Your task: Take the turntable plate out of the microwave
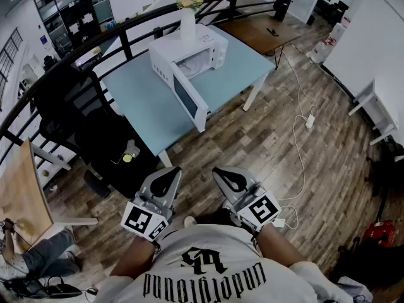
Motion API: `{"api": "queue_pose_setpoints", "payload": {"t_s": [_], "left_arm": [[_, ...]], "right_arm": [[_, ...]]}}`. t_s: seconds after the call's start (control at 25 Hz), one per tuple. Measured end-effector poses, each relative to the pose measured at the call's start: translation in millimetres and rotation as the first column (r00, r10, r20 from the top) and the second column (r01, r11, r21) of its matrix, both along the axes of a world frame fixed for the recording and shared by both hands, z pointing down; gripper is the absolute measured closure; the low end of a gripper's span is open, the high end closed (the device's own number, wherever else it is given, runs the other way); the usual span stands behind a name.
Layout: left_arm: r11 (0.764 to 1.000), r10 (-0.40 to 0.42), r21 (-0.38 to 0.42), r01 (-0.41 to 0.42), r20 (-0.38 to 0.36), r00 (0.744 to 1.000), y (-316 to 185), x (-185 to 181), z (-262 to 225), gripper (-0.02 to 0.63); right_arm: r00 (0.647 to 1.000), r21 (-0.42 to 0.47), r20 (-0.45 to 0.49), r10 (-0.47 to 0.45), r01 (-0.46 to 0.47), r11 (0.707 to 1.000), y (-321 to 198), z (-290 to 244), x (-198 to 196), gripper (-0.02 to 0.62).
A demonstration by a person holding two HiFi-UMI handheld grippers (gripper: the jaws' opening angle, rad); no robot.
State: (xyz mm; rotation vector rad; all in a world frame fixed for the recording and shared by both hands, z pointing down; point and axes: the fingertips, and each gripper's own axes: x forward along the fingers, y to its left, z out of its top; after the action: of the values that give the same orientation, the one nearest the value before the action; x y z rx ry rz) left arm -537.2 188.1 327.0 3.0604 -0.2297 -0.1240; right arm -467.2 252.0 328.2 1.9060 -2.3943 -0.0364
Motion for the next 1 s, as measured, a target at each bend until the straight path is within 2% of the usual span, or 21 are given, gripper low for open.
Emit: {"api": "queue_pose_setpoints", "payload": {"t_s": [0.28, 0.56, 0.72, 1.0], "left_arm": [[1.000, -0.008, -0.017, 0.008, 0.006, 1.000, -4.2, 12.1, 3.2, 0.557], [1.000, -0.006, -0.027, 0.006, 0.015, 1.000, -4.2, 49.0, 5.5, 0.557], [1.000, 0.012, -0.024, -0.011, 0.022, 1.000, -0.4, 93.9, 4.8, 0.557], [0.999, 0.036, -0.018, -0.036, 0.020, 0.999, 18.2, 201.0, 7.3, 0.557]], "right_arm": [[1.000, -0.011, 0.014, -0.002, 0.002, 1.000, -4.7, 3.8, 15.3, 0.594], [0.999, -0.030, 0.047, -0.008, 0.009, 1.000, -2.7, 10.5, 48.1, 0.594], [0.999, -0.038, 0.053, 0.010, -0.008, 0.999, 2.2, 11.4, 89.7, 0.594], [0.998, -0.046, 0.061, 0.013, -0.010, 0.999, 20.9, 13.3, 186.0, 0.592]]}}
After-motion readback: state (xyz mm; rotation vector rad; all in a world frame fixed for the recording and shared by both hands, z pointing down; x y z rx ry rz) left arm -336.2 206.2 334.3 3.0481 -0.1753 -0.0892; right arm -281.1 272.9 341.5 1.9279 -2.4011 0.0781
